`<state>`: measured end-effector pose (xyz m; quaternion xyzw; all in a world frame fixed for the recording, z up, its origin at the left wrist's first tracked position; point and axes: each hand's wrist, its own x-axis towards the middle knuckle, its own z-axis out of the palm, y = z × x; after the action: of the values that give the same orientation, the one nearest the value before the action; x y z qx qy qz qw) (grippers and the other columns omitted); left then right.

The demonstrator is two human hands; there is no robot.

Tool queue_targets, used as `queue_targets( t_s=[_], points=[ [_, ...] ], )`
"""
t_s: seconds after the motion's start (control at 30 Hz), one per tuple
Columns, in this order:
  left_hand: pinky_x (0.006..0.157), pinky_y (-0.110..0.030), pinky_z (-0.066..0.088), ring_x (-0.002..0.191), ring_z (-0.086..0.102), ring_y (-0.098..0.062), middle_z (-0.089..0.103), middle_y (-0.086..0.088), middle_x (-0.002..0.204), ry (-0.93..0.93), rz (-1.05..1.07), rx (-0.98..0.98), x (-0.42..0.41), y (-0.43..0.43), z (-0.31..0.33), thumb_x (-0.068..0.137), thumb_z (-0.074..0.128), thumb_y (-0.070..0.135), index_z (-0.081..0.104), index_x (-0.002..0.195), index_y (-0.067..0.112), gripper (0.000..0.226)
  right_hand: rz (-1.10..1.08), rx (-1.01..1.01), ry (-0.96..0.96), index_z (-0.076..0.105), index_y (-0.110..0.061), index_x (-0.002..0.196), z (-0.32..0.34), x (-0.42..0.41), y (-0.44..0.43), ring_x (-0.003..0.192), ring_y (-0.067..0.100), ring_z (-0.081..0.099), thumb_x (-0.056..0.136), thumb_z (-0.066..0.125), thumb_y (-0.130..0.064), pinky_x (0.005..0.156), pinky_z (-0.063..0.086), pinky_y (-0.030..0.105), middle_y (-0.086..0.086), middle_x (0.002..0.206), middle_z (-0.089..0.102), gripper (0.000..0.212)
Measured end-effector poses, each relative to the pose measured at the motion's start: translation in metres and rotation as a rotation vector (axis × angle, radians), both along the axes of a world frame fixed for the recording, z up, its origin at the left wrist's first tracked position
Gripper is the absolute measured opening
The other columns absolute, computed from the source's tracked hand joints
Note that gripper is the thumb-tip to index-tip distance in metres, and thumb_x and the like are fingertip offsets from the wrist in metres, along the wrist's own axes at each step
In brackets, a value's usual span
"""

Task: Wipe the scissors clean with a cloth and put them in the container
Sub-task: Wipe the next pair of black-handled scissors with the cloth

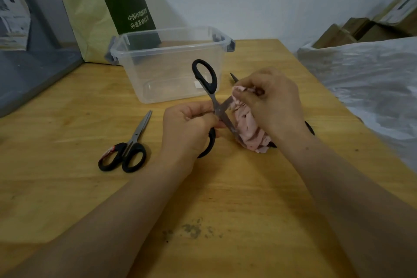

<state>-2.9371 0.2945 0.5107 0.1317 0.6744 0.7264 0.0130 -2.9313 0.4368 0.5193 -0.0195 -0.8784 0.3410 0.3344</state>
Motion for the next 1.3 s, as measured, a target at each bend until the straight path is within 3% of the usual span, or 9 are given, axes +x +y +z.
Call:
queue_targets(
  t_s=[0.17, 0.4, 0.57, 0.73, 0.9, 0.97, 1.1, 1.17, 1.3],
  points=[
    [0.056, -0.021, 0.054, 0.068, 0.070, -0.018, 0.073, -0.010, 0.077, 0.069, 0.022, -0.032, 0.001, 0.000, -0.001, 0.081, 0.056, -0.014, 0.072, 0.091, 0.004, 0.026, 0.158, -0.003, 0.034, 0.072, -0.020, 0.089, -0.005, 0.007, -0.018, 0.088, 0.011, 0.058, 0.083, 0.070, -0.019, 0.082, 0.050, 0.032, -0.004, 0.092, 0.062, 0.006],
    [0.055, -0.022, 0.054, 0.065, 0.068, -0.017, 0.072, -0.004, 0.069, -0.019, 0.030, -0.009, 0.000, 0.000, 0.000, 0.081, 0.055, -0.015, 0.071, 0.078, 0.011, 0.030, 0.039, -0.042, -0.012, 0.066, -0.021, 0.087, -0.004, 0.000, -0.010, 0.079, -0.004, 0.048, 0.089, 0.064, -0.021, 0.073, 0.039, 0.009, -0.009, 0.097, 0.051, 0.003],
    [0.054, -0.019, 0.051, 0.064, 0.069, -0.019, 0.073, -0.010, 0.070, -0.016, 0.022, 0.045, 0.001, -0.002, 0.002, 0.080, 0.055, -0.016, 0.072, 0.081, 0.005, 0.027, 0.169, 0.044, -0.020, 0.071, -0.016, 0.092, -0.007, 0.005, -0.017, 0.087, 0.008, 0.053, 0.088, 0.065, -0.021, 0.079, 0.043, 0.022, -0.004, 0.097, 0.057, 0.009],
    [0.052, -0.020, 0.052, 0.057, 0.067, -0.014, 0.070, -0.003, 0.061, -0.058, 0.009, 0.046, 0.000, 0.000, 0.003, 0.080, 0.054, -0.016, 0.070, 0.070, 0.012, 0.033, 0.033, 0.006, -0.031, 0.067, -0.017, 0.094, -0.005, -0.003, -0.008, 0.086, 0.003, 0.048, 0.091, 0.061, -0.020, 0.075, 0.038, 0.015, -0.007, 0.100, 0.052, 0.007],
    [0.057, -0.022, 0.054, 0.064, 0.069, -0.021, 0.071, -0.009, 0.066, -0.032, 0.031, 0.067, -0.003, -0.004, 0.003, 0.078, 0.057, -0.015, 0.072, 0.072, 0.010, 0.029, 0.202, 0.094, -0.027, 0.069, -0.017, 0.091, -0.008, 0.005, -0.016, 0.089, 0.006, 0.053, 0.087, 0.065, -0.019, 0.077, 0.039, 0.012, -0.005, 0.098, 0.057, 0.006],
    [0.054, -0.023, 0.054, 0.059, 0.068, -0.019, 0.070, -0.007, 0.062, -0.033, 0.038, 0.077, -0.002, -0.006, 0.004, 0.080, 0.055, -0.015, 0.071, 0.067, 0.012, 0.034, 0.127, 0.035, -0.033, 0.065, -0.018, 0.090, -0.009, -0.001, -0.010, 0.085, 0.005, 0.052, 0.088, 0.064, -0.019, 0.078, 0.042, 0.018, -0.005, 0.099, 0.056, 0.002],
    [0.051, -0.024, 0.055, 0.055, 0.066, -0.019, 0.068, -0.002, 0.054, -0.075, 0.049, 0.089, -0.004, -0.006, 0.006, 0.081, 0.054, -0.015, 0.069, 0.054, 0.018, 0.045, 0.020, -0.127, -0.058, 0.063, -0.027, 0.085, -0.006, -0.001, 0.005, 0.081, -0.001, 0.051, 0.088, 0.066, -0.024, 0.075, 0.041, 0.006, -0.004, 0.105, 0.051, 0.005],
    [0.053, -0.025, 0.056, 0.059, 0.066, -0.022, 0.068, -0.001, 0.055, -0.089, 0.068, 0.099, -0.007, -0.008, 0.006, 0.079, 0.056, -0.015, 0.068, 0.046, 0.019, 0.049, 0.118, -0.326, -0.026, 0.063, -0.029, 0.084, 0.003, 0.008, 0.005, 0.083, 0.008, 0.061, 0.087, 0.067, -0.022, 0.074, 0.050, 0.016, 0.000, 0.101, 0.061, 0.008],
    [0.056, -0.028, 0.055, 0.062, 0.063, -0.025, 0.067, -0.004, 0.057, -0.063, 0.074, 0.097, -0.009, -0.009, 0.005, 0.081, 0.056, -0.010, 0.068, 0.046, 0.017, 0.046, 0.367, -0.538, -0.195, 0.065, -0.022, 0.082, 0.011, 0.018, -0.004, 0.075, 0.003, 0.064, 0.086, 0.067, -0.015, 0.065, 0.050, 0.017, -0.002, 0.086, 0.067, 0.009]
  ],
)
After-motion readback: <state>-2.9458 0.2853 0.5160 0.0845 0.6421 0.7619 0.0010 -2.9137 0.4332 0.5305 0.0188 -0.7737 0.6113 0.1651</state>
